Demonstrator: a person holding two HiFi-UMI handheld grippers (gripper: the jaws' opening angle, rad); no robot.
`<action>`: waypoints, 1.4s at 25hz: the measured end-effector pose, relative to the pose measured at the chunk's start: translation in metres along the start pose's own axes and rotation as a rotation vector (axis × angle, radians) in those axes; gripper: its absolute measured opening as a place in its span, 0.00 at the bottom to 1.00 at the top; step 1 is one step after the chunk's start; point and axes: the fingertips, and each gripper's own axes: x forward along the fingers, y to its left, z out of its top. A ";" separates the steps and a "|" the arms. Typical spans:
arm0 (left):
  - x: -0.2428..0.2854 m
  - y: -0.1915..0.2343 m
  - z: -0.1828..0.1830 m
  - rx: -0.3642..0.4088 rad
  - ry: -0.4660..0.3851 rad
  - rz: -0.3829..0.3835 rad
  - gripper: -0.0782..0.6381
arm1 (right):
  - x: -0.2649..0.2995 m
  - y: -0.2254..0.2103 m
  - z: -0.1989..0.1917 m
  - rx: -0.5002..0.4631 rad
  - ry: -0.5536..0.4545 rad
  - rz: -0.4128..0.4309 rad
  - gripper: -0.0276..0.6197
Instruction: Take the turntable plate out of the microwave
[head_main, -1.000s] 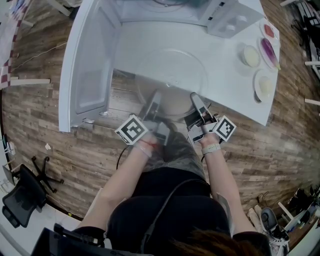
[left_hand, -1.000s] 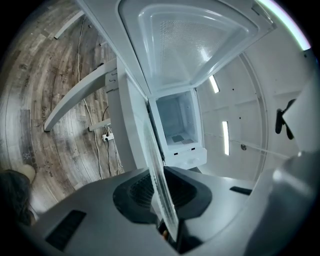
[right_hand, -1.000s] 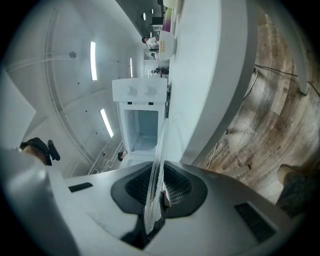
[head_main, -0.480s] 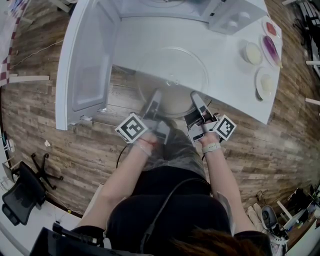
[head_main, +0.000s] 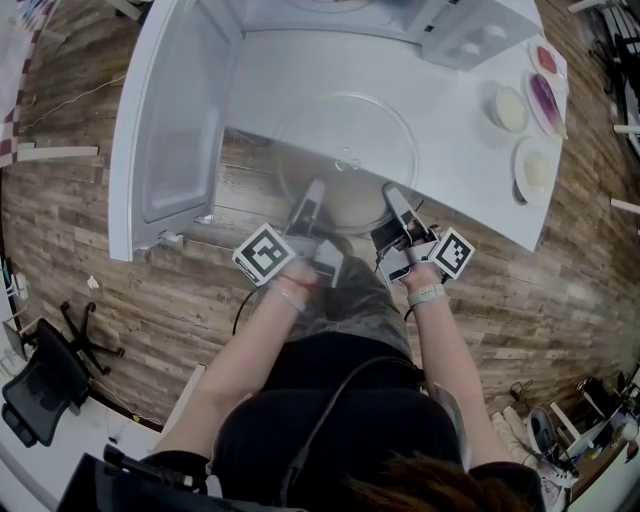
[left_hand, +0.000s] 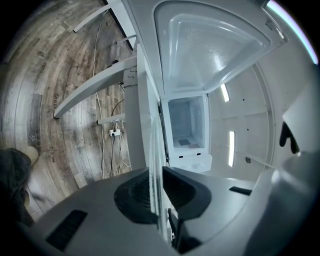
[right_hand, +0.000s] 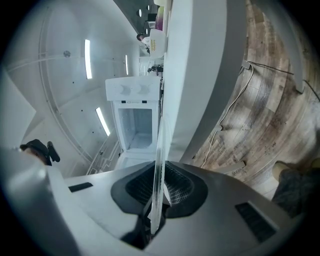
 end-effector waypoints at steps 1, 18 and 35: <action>0.000 0.001 0.001 0.005 -0.002 0.004 0.16 | 0.001 0.000 0.000 0.003 0.002 0.002 0.11; 0.014 -0.003 0.005 -0.062 -0.048 -0.013 0.16 | 0.002 0.014 -0.048 0.029 0.176 0.058 0.20; 0.015 0.002 0.009 0.053 -0.027 0.022 0.16 | 0.008 0.007 -0.075 0.100 0.196 0.025 0.12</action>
